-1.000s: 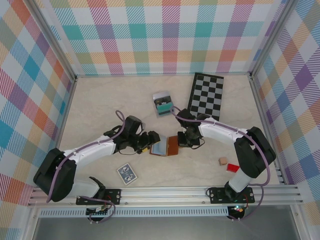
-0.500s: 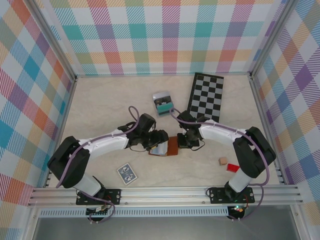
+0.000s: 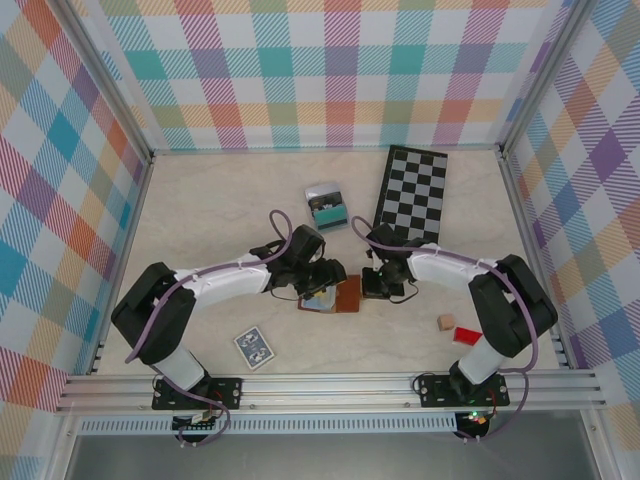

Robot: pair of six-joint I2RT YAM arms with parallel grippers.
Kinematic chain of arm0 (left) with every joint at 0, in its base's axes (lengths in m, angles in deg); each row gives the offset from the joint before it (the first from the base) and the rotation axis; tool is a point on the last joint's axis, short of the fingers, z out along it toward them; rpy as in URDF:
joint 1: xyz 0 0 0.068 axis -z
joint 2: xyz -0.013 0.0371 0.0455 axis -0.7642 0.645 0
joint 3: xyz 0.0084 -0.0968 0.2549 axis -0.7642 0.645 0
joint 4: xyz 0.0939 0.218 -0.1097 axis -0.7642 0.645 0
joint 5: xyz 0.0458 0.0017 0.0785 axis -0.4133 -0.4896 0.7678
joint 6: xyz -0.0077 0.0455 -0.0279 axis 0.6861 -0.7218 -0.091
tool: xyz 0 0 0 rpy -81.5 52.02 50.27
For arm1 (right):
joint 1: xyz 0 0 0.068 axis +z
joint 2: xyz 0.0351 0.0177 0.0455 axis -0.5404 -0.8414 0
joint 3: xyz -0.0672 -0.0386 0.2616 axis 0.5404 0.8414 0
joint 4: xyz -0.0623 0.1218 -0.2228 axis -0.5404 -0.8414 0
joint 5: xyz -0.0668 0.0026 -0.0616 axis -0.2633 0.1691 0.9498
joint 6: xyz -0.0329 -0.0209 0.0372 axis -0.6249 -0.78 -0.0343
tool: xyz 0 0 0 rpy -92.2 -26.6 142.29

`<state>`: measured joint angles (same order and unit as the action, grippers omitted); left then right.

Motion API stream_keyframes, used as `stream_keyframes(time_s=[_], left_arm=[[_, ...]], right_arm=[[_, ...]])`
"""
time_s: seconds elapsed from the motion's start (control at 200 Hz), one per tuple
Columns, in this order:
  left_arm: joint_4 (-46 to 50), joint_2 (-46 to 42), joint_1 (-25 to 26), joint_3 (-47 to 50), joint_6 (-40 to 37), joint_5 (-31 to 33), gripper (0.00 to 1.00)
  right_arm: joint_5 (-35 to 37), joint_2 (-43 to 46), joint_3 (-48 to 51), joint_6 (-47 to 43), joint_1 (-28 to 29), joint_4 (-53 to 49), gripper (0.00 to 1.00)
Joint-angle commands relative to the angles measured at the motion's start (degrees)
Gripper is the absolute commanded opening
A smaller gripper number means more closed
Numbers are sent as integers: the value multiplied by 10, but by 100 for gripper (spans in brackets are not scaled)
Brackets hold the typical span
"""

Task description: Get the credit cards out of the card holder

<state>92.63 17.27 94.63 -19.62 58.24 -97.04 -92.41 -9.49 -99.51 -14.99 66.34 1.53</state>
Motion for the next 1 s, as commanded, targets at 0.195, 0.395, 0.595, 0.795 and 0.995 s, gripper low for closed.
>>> stream_keyframes(time_s=[0.195,0.395,0.595,0.795,0.995], left_arm=[[160,-87,9,-17,-15,102,65],[153,-43,7,-26,-17,119,57],[128,3,-4,-41,-31,115,42],[113,34,-16,-39,-54,91,33],[88,47,-23,-30,-66,60,33]], right_arm=[[-19,32,18,-42,-28,8,4],[-19,25,17,-38,-30,-12,4],[-10,-5,2,-32,-30,-39,3],[6,-37,-19,-25,-30,-64,2],[-1,-58,-37,-25,-30,-81,1]])
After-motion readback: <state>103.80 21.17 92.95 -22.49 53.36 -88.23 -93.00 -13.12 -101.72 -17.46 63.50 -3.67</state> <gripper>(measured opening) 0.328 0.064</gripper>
